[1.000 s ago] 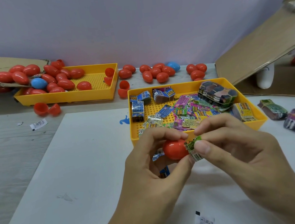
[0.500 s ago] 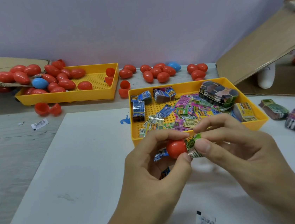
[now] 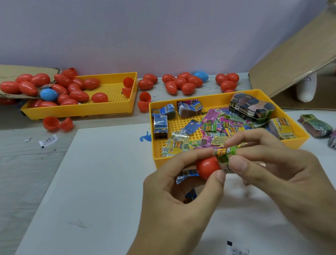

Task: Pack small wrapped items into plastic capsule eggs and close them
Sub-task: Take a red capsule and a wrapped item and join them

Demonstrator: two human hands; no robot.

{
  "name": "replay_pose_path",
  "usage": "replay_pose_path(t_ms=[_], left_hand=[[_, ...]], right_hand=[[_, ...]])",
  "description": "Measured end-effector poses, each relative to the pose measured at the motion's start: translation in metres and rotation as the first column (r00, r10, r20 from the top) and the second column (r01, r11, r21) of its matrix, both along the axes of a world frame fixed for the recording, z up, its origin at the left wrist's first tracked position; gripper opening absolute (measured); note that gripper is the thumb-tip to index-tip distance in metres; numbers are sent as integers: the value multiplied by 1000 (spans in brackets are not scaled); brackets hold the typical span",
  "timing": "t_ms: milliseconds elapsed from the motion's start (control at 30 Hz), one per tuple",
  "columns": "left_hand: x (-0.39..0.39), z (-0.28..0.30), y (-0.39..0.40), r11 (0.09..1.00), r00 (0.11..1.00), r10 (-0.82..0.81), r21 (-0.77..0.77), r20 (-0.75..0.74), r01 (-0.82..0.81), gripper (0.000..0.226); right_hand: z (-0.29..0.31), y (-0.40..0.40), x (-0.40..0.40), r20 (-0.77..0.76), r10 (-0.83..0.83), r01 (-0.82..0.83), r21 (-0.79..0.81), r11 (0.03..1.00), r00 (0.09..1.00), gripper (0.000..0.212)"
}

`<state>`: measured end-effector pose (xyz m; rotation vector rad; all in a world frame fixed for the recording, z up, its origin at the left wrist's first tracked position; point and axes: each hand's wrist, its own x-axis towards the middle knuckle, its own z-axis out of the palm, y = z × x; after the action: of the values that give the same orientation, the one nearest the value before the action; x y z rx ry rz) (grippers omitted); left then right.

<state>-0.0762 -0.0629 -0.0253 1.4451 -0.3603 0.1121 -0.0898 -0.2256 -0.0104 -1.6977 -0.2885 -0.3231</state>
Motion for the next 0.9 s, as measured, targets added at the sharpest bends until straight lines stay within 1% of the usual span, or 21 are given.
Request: replay_pose_path(t_ms=[67,167,267,433,667,900], left_hand=[[1,0,0,1000,1000,6,1,0,-6,29],[1,1,0,1000,1000,-9,-1,0,9,30],[1,1,1,1000,1000,1,-1,-14,-1,31],[2,-2,2,1000,1000,1,1,-13,-1,31],[3,-4,3,1000,1000,-16,12,7,16,32],[2,-2,3,999,999,-44,3,3,44,32]], right_hand=[[1,0,0,-11,18,-18,24,1000,1000,27],[2,1,-1,-12,40,-40,18,999,999,25],[0,0,0,-20,2,-2,2,1000,1000,22],[-2,0,1,5,-38,38,-52,998,999,29],[-6,-2,2,48,-73,78,-107,991,996,18],[-4,-3,2,87,-99,113,-178,977,991,16]])
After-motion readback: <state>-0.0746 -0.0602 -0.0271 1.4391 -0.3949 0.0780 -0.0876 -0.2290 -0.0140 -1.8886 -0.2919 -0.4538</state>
